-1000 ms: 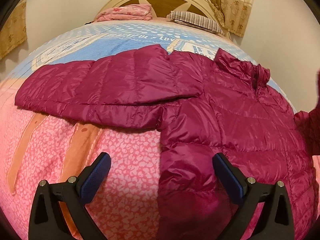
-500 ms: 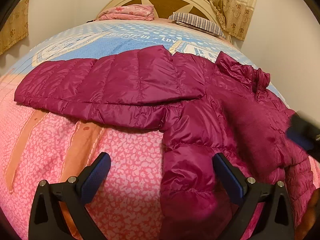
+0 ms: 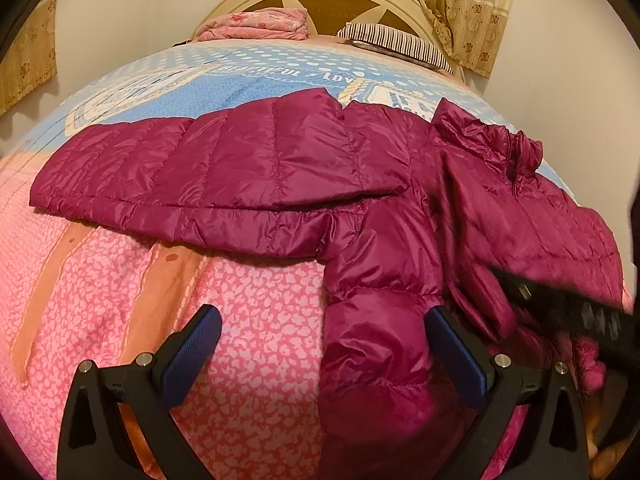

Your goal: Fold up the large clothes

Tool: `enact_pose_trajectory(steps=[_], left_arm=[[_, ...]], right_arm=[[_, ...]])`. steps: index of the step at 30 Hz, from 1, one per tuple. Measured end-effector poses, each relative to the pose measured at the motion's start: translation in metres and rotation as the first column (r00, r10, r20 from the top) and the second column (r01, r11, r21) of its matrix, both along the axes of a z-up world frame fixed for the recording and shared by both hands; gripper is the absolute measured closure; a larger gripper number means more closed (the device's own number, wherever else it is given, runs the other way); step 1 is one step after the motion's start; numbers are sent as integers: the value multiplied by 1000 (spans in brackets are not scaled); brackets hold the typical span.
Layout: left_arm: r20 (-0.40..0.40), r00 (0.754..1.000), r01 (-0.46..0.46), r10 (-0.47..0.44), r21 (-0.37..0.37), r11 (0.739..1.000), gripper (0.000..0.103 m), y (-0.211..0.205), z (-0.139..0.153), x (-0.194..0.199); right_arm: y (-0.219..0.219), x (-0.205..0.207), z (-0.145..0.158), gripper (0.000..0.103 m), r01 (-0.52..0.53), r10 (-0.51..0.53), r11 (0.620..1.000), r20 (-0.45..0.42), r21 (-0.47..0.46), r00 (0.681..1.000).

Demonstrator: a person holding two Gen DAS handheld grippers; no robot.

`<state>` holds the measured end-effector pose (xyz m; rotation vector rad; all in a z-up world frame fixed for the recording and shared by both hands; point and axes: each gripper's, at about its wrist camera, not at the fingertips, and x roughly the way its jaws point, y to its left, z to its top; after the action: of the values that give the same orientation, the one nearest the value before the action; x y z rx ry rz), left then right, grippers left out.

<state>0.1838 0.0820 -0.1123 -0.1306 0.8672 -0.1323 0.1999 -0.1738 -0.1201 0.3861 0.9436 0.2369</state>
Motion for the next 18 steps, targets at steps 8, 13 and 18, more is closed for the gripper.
enact_pose_trajectory(steps=[8,13,18], left_arm=[[3,1000,-1,1,-11,1000,1,-1,0,-1],[3,1000,1,-1,17,1000,1,-6,4,-4],[109,993,32,-42,89,996,1,-27,39,-12]], right_arm=[[-37,-22,54,81,26,-31,999,154,32,988],[-116,-49,82,55,300,-263,941,215,-157,940],[-165,-61,57,55,402,-358,854,188,-329,915]])
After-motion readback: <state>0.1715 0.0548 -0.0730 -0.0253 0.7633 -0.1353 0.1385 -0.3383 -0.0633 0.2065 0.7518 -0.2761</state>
